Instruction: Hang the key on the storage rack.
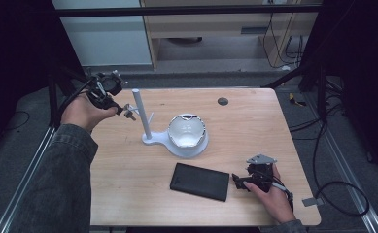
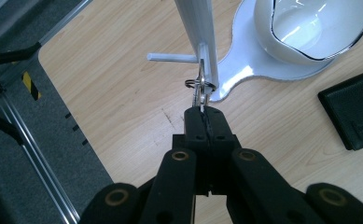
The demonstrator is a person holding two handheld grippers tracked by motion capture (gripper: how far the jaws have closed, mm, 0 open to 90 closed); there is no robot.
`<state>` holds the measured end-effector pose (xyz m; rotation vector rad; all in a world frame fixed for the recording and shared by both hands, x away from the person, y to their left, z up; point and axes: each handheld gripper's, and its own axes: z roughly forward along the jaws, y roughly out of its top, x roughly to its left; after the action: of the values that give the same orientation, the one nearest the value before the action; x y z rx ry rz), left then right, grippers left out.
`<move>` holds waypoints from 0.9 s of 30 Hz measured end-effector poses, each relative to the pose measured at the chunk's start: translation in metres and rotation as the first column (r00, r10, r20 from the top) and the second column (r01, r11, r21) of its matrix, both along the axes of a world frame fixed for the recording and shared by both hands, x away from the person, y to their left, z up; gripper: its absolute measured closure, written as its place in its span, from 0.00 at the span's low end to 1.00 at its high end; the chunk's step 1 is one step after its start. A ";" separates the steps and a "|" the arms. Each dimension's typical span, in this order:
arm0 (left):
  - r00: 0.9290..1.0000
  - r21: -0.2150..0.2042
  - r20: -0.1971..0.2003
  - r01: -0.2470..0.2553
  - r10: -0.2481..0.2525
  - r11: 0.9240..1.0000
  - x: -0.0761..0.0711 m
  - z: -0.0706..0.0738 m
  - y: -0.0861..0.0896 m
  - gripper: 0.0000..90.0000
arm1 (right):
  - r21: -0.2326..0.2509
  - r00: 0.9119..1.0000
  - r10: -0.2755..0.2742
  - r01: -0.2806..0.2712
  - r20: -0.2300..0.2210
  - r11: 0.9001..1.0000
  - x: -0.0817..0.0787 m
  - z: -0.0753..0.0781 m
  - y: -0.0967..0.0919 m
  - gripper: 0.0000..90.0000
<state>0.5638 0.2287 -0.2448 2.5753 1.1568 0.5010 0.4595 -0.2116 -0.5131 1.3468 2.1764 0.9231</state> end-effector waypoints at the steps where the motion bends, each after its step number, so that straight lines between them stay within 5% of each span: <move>1: 1.000 0.000 0.000 0.000 0.000 1.000 0.000 0.000 0.000 1.00 | 0.000 1.000 0.000 0.000 0.000 1.000 0.000 0.000 0.000 0.00; 9: 1.000 0.000 0.000 0.006 -0.006 1.000 0.002 -0.005 -0.003 0.98 | 0.001 1.000 -0.001 0.001 0.000 1.000 0.000 0.000 0.000 0.00; 18: 0.986 -0.076 0.166 0.028 -0.015 0.997 -0.032 0.001 0.011 0.80 | -0.001 1.000 0.000 0.000 0.000 1.000 0.000 0.000 0.000 0.00; 27: 0.974 -0.110 0.215 0.098 -0.073 0.989 -0.065 -0.035 0.002 0.63 | -0.001 1.000 0.001 -0.001 0.000 1.000 0.000 0.000 0.000 0.00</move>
<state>0.4984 0.2304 -0.2799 2.3909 0.9695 0.6455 0.4597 -0.2116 -0.5131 1.3453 2.1777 0.9226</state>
